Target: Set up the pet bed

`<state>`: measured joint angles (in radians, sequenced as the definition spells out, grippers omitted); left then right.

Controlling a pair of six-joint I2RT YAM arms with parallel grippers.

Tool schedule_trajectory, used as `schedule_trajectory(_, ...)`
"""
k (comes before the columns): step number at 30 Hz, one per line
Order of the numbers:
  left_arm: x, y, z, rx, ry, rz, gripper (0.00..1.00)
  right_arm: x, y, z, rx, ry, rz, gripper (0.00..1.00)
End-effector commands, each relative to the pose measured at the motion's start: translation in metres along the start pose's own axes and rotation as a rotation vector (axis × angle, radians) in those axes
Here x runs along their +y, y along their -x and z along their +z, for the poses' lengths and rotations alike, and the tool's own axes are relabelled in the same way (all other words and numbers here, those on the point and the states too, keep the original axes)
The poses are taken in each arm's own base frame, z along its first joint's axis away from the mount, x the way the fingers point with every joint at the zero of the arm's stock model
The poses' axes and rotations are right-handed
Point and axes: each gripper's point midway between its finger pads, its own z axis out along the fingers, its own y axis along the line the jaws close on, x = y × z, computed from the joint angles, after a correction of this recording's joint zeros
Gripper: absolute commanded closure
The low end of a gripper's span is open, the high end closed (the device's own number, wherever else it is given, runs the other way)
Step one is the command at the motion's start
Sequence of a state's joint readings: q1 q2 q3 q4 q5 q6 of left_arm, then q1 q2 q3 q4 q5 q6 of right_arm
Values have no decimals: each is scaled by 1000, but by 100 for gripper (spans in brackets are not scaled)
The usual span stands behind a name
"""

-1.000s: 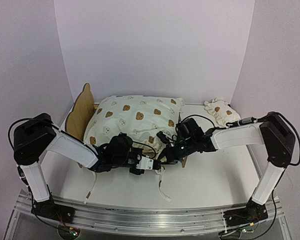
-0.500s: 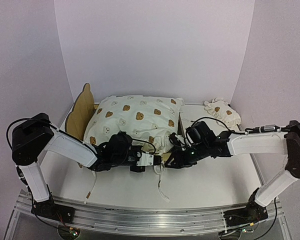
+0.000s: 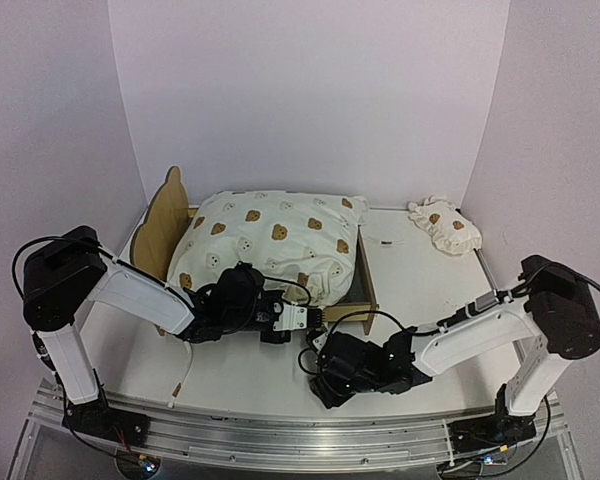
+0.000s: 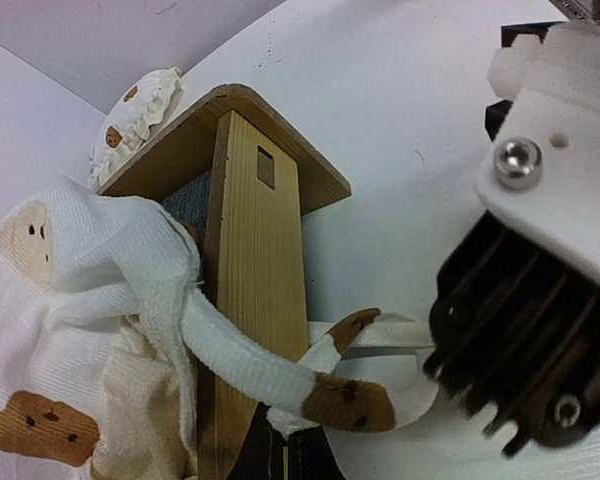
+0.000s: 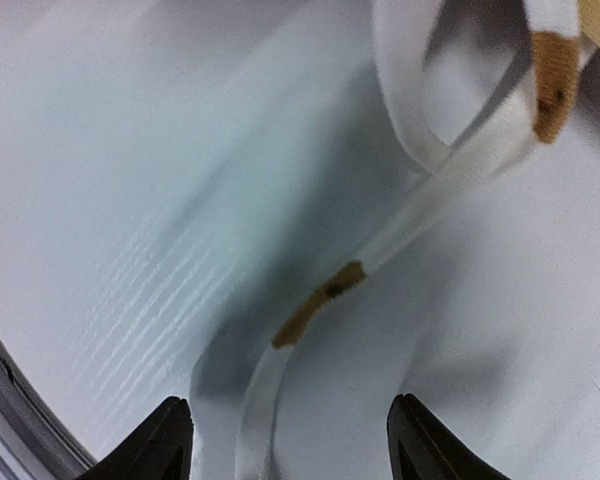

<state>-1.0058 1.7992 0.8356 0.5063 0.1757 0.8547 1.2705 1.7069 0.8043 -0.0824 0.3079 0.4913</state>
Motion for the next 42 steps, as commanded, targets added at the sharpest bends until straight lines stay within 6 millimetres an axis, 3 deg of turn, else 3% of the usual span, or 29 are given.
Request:
schedule_trajectory(1,25,18,-8,-32,69,-7,100,8,23,12,-78,-32,15,32)
schedule_trajectory(3,25,17,-9,-29,72,-5,100,5,19,16,-69,-44,33,34)
schedule_trajectory(4,25,17,-9,-28,73,-6,100,0,14,17,-62,-65,40,43)
schedule_trajectory(7,27,18,-10,-26,76,-18,100,-29,2,10,-56,-175,88,86)
schedule_trajectory(9,27,18,-10,-19,64,-33,100,-51,2,-4,-77,-219,127,100)
schedule_trajectory(14,14,22,-10,-2,8,-82,100,-117,23,-65,-138,-362,205,100)
schedule_trajectory(19,-12,27,-12,13,-72,-106,100,-166,41,-128,-244,-437,277,100)
schedule_trajectory(24,-68,13,-22,59,-244,-41,100,-186,66,-174,-336,-461,265,100)
schedule_trajectory(27,-105,-4,-36,76,-337,100,100,-191,80,-182,-334,-464,232,100)
schedule_trajectory(33,-140,-36,-52,108,-441,295,100,-200,107,-182,-304,-427,230,100)
schedule_trajectory(38,-178,-65,-73,154,-567,402,100,-211,102,-176,-265,-397,303,100)
schedule_trajectory(42,-185,-72,-78,175,-596,402,100,-218,92,-174,-239,-374,364,100)
